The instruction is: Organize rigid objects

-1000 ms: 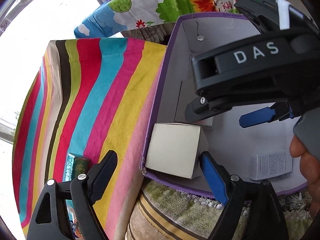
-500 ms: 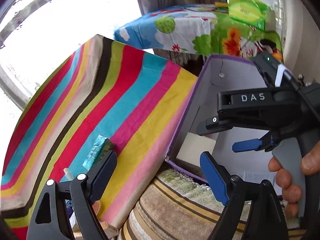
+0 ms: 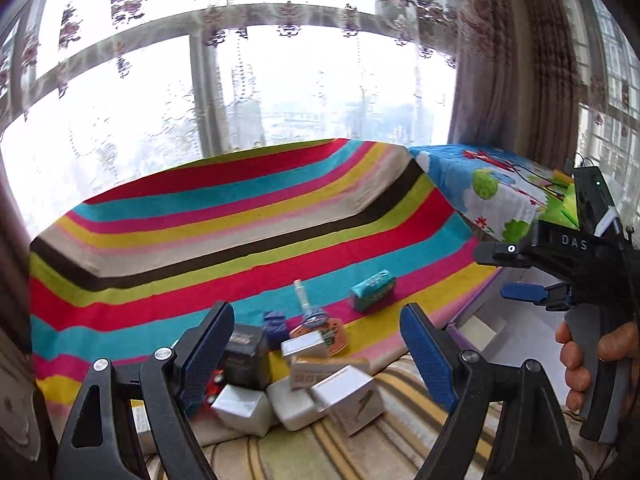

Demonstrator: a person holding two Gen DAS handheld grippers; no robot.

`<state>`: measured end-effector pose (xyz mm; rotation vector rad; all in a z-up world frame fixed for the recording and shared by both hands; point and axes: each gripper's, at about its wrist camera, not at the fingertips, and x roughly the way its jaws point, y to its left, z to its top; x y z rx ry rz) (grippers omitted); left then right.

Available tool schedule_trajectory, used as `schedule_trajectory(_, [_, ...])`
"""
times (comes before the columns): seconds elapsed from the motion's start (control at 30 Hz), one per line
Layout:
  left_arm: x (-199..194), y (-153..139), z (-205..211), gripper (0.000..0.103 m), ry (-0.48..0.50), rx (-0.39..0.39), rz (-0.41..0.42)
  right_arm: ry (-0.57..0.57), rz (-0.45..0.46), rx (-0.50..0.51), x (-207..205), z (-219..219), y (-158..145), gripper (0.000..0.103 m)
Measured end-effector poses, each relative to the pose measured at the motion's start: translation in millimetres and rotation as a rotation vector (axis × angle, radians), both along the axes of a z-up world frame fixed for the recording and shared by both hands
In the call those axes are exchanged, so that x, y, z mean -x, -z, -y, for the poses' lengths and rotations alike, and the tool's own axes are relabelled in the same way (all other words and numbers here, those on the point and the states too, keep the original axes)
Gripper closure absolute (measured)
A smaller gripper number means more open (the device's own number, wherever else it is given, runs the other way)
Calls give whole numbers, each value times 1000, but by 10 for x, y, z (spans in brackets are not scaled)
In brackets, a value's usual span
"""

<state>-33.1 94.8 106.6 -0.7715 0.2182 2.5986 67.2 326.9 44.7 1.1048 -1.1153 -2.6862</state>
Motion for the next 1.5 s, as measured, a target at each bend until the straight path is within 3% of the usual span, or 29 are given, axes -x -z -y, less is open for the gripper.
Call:
schedule_trajectory(0.17, [-63,194,756,18,-119,-78,87,-193,-10,-197,-58,540,-207,6])
schedule_trajectory(0.3, [-63,444,1130,34,-186,-121,178,-387,29,-338,296,929,-63,6])
schedule_trajectory(0.47, [26,637,1439,35,-274,-168,272,-555,119,-467,544,1333,193,6])
schedule_trajectory(0.63, [209,802,1579,34,-342,-157,375,-601,181,-567,613,1461,375,6])
schedule_trajectory(0.8, [432,941,1605,17,-399,-121,447,-588,205,-598,657,1437,414,6])
schedule_trajectory(1.07, [654,1124,1598,17,-456,-70,528,-614,202,-647,785,1504,505,7])
schedule_trajectory(1.1, [664,1129,1598,17,-460,-63,523,-616,202,-642,798,1505,524,16])
schedule_trajectory(1.13, [676,1133,1596,18,-462,-57,520,-622,203,-629,812,1493,544,37])
schedule_trajectory(1.2, [699,1157,1592,32,-459,-44,526,-639,214,-593,838,1464,602,57])
schedule_trajectory(1.5, [588,1113,1571,32,-461,-41,481,-638,142,-530,721,1377,555,58])
